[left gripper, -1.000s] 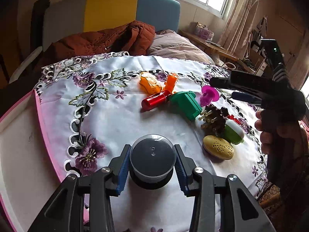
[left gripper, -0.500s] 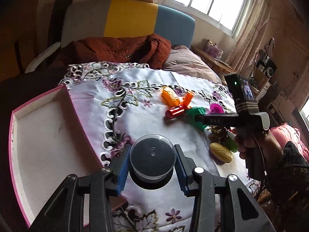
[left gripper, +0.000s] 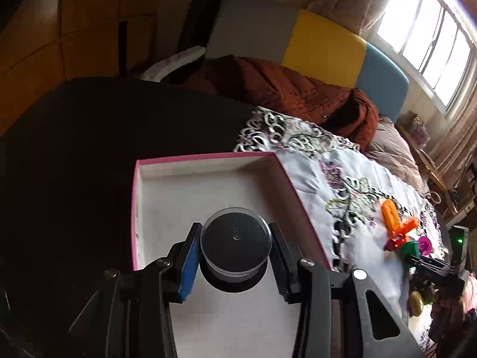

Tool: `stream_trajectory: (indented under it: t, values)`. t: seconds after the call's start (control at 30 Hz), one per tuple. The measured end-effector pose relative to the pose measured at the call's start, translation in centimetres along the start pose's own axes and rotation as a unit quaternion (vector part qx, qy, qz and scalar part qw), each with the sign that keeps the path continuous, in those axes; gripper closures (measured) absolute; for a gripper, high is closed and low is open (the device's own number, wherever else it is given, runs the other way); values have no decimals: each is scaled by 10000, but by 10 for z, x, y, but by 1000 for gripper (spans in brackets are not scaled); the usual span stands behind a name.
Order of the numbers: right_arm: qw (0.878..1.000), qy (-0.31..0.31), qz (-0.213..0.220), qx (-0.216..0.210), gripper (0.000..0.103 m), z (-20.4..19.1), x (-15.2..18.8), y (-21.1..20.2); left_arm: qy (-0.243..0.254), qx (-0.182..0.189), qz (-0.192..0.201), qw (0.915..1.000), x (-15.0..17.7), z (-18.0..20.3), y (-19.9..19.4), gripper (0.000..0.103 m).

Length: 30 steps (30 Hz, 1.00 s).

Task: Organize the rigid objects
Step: 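Carry the container into the pink tray and open left tool while right grasps green plunger toy, then carry the green plunger toy with the right tool into the tray and release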

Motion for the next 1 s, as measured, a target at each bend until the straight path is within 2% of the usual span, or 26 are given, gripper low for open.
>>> stream_trajectory:
  t: [0.17,0.27,0.47,0.57,0.8,1.0]
  values:
    - [9999,-120,-8,115,73,-1,1,2,-67,-448,-5,9990,-14,-27,27,60]
    - [9998,-152,6,141,73,-1,1,2,-54,-558,-39,9984,-16,-35,35,59]
    - [9999,-120,13,120,73,0,0,3,-93,-653,96,9978,-13,-40,23,37]
    - [9999,-73,14,72,72,1,0,4,-207,-686,206,9972,-9,-43,8,36]
    - [9998,-148,137,-22,73,-5,-3,0,-61,-228,551,9982,24,-24,-48,36]
    - [9961,-748,243,-391,73,-41,0,-8,241,11,300,9993,72,4,-64,36]
Point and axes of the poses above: each gripper's, at about its wrist camera, not at the fingertips, and y roughly the way its jaws point, z to its right, x to its underside, the point moved 9 cm from there along y, roughly the way its jaws point, and after that the axes turned 5 degrees about -y, right-handed, at the moved point
